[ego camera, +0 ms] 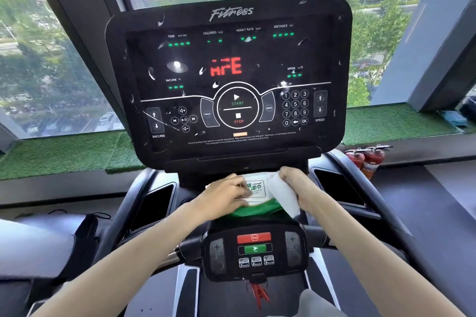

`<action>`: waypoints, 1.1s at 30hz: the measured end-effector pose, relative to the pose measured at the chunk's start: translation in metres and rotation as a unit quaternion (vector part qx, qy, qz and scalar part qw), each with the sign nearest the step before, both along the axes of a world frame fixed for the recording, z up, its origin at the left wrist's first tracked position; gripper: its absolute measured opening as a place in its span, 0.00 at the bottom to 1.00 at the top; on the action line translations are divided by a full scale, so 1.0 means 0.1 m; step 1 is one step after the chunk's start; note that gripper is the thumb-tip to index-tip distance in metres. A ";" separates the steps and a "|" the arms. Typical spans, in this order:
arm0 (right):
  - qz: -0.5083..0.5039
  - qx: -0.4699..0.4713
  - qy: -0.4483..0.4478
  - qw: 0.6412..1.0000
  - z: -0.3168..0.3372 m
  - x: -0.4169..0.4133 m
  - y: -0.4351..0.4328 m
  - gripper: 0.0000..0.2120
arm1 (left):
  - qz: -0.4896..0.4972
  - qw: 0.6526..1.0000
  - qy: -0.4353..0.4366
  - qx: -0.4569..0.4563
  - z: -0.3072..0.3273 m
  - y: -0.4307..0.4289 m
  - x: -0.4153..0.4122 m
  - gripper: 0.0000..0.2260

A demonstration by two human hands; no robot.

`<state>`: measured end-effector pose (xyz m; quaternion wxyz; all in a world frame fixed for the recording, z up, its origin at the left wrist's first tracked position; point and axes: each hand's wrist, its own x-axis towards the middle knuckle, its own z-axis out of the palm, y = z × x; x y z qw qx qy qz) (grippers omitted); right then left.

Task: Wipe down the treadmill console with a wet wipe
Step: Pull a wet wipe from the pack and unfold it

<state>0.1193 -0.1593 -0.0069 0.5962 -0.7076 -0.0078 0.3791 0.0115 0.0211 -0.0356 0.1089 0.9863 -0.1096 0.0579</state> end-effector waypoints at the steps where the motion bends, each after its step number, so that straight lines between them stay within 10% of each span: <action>1: 0.022 -0.001 -0.014 1.000 0.00 0.00 -0.01 0.03 | -0.013 1.000 0.009 0.019 0.02 0.00 0.00 0.13; 7: 0.103 0.039 -0.077 0.991 -0.01 -0.05 0.06 0.05 | -0.026 0.988 0.137 0.062 0.22 -0.03 0.05 0.12; 9: 0.096 0.055 -0.096 0.989 0.03 -0.04 0.07 0.04 | 0.049 0.969 0.205 -0.130 0.41 -0.18 0.06 0.12; 13: 0.054 0.103 -0.153 0.981 0.23 -0.02 0.07 0.05 | 0.216 0.758 0.156 -0.595 0.69 -0.47 0.02 0.17; 18: 0.024 0.116 -0.196 0.973 0.52 0.02 0.19 0.08 | 0.246 0.802 0.023 -0.544 0.90 -0.51 0.13 0.10; 22: -0.040 0.183 -0.172 0.967 0.71 0.08 0.26 0.11 | 0.298 0.778 -0.052 -0.550 1.08 -0.28 0.21 0.06; 26: -0.049 0.300 -0.104 0.947 0.85 0.11 0.26 0.18 | 0.295 0.643 0.020 -0.706 1.24 -0.04 0.14 0.12; 33: 0.063 0.321 -0.085 0.941 1.03 0.01 0.42 0.07 | 0.214 0.650 0.065 -0.726 1.28 -0.01 0.10 0.24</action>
